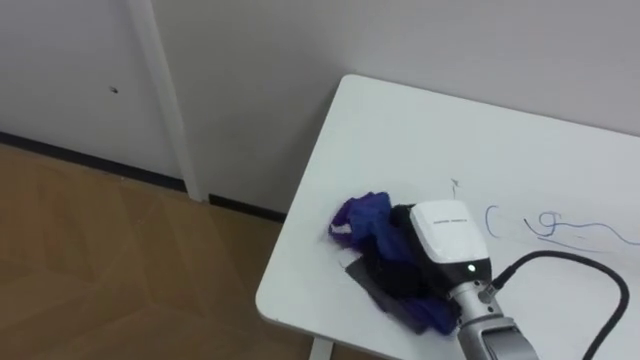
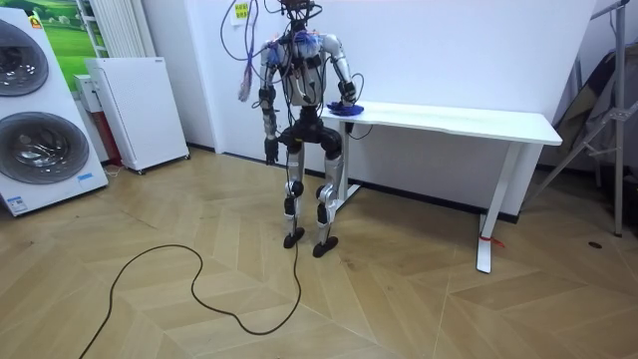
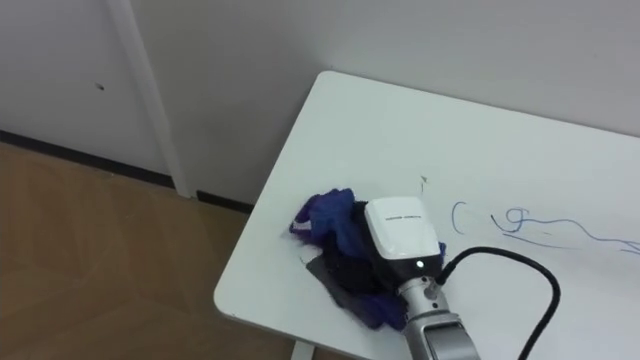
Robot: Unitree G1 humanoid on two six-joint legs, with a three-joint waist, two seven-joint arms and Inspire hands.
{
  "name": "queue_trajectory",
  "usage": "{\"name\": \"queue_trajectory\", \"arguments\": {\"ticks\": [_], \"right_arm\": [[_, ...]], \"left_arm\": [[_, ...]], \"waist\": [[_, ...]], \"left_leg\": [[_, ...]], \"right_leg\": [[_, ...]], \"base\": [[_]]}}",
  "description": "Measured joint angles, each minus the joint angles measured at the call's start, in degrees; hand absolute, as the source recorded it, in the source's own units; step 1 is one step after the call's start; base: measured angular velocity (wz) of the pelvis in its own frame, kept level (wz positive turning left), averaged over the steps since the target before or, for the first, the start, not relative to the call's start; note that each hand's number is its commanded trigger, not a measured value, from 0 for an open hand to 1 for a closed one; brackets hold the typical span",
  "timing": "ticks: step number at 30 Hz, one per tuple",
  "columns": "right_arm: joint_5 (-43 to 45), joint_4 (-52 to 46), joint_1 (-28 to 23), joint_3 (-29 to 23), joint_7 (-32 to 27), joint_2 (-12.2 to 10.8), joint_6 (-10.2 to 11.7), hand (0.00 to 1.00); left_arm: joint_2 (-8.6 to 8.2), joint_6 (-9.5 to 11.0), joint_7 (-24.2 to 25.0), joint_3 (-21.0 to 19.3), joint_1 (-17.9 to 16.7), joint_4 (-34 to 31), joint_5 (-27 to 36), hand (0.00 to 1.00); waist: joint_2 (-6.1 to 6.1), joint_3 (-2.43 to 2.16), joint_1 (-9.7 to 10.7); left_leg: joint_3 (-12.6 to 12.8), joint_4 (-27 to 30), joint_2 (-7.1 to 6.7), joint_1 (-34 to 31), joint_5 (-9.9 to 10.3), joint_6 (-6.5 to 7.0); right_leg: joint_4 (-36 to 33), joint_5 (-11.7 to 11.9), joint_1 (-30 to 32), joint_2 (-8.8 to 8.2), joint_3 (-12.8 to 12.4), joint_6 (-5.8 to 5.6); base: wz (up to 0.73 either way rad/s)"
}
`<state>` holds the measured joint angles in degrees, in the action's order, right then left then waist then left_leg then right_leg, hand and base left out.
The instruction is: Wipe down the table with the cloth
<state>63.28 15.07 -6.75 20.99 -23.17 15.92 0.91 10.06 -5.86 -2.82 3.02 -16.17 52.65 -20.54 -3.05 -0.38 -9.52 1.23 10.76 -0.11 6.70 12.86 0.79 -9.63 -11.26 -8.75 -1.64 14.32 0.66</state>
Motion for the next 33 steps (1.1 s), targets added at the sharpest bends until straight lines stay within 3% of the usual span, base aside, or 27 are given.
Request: {"name": "queue_trajectory", "arguments": {"ticks": [2,10,21,27,30,33], "right_arm": [[0.0,0.6,-0.1,-1.3,-0.1,0.0,1.6,1.00],[-1.6,2.7,-1.8,-4.5,-2.9,0.1,4.0,1.00],[-9.7,6.7,-0.1,-4.4,-3.4,-1.2,3.3,1.00],[-21.0,11.4,6.4,-4.9,2.0,-1.1,1.4,1.00],[-24.2,17.8,11.9,-7.4,3.4,-0.8,1.1,1.00],[-28.6,24.7,16.1,-10.4,3.5,1.0,0.9,1.00]], "left_arm": [[-0.02,0.0,0.0,-0.5,0.0,0.2,-0.1,0.00],[-0.22,0.0,0.1,-4.1,-0.4,0.2,-0.2,0.00],[-0.54,-0.2,0.1,-3.3,-1.3,0.2,-0.3,0.00],[-0.56,-1.3,1.0,-2.8,-2.3,0.3,-0.2,0.00],[-0.38,-1.4,1.8,-3.0,-2.8,0.3,-0.2,0.00],[-0.09,-1.4,2.4,-3.0,-4.6,0.0,-0.2,0.00]], "waist": [[-0.15,0.08,0.1],[-0.23,0.11,0.3],[0.62,0.14,0.3],[0.84,0.25,0.1],[0.58,0.80,-0.1],[0.49,0.79,-0.3]], "left_leg": [[0.0,-0.2,-0.04,0.1,0.0,0.00],[-0.1,0.1,-0.23,0.2,0.0,0.01],[-0.7,-0.1,-0.35,0.8,0.1,0.19],[-1.9,0.6,-0.57,0.4,0.1,0.21],[-2.5,1.1,-0.72,-0.1,0.1,0.23],[-3.0,1.1,-0.99,-0.2,0.0,0.34]], "right_leg": [[0.1,0.0,-0.2,-0.02,0.0,-0.01],[1.0,0.0,-0.9,-0.11,-0.1,-0.13],[0.8,-0.1,-1.9,-0.20,0.1,-0.30],[0.5,-0.1,-2.0,-0.39,1.1,-0.30],[0.8,-0.1,-2.1,-0.51,1.9,-0.32],[0.8,-0.5,-2.0,-0.93,3.0,-0.70]], "base": [[0.02],[0.03],[0.02],[0.09],[0.14],[0.19]]}}
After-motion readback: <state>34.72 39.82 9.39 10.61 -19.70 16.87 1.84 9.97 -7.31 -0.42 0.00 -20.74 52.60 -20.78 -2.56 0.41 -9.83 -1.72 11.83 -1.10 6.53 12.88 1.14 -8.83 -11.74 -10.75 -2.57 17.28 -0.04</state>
